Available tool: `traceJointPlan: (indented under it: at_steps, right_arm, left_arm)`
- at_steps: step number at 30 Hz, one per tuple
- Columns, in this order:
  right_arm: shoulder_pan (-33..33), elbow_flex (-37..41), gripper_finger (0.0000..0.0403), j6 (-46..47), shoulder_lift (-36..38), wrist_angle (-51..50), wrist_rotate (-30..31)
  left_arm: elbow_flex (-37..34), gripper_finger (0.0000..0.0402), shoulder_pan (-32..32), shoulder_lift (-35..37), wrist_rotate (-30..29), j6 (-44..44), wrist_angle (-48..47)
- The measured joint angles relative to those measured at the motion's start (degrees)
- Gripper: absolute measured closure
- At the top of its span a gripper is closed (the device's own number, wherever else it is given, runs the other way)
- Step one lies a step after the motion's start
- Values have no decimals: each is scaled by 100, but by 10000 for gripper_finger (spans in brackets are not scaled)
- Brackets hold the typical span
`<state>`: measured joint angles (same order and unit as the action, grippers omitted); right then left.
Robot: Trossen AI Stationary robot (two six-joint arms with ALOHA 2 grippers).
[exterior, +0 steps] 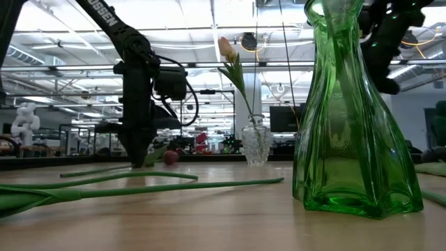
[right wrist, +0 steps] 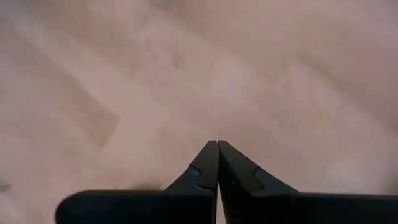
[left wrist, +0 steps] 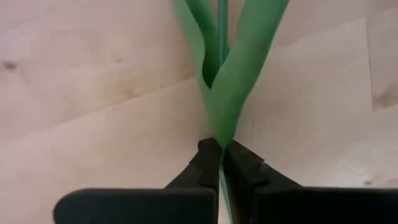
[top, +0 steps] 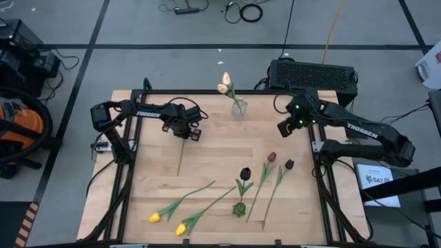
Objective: Sort flowers into vase by color
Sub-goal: Put the left red tulip into the green flower vase
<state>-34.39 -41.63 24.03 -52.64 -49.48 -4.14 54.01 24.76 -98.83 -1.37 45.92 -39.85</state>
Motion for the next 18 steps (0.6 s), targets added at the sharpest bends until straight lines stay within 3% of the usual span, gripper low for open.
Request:
traceJointPlan:
  at_steps: [4,9,14,18]
  right_arm:
    - [130,0,403,418,478,-880,83]
    - [435,0,403,1134,1482,-1641,466]
    - [737,2,403,1731,2470,-1651,258]
    - [857,2,403,1773,2873,-1583,253]
  left_arm:
    - [103,397,-203,640,-902,-7,131]
    - [93,398,-860,1766,-1195,309,64]
    - [113,399,-2044,2752,-2301,738,326]
    - [119,400,-3128,3148,-3133,304,1164]
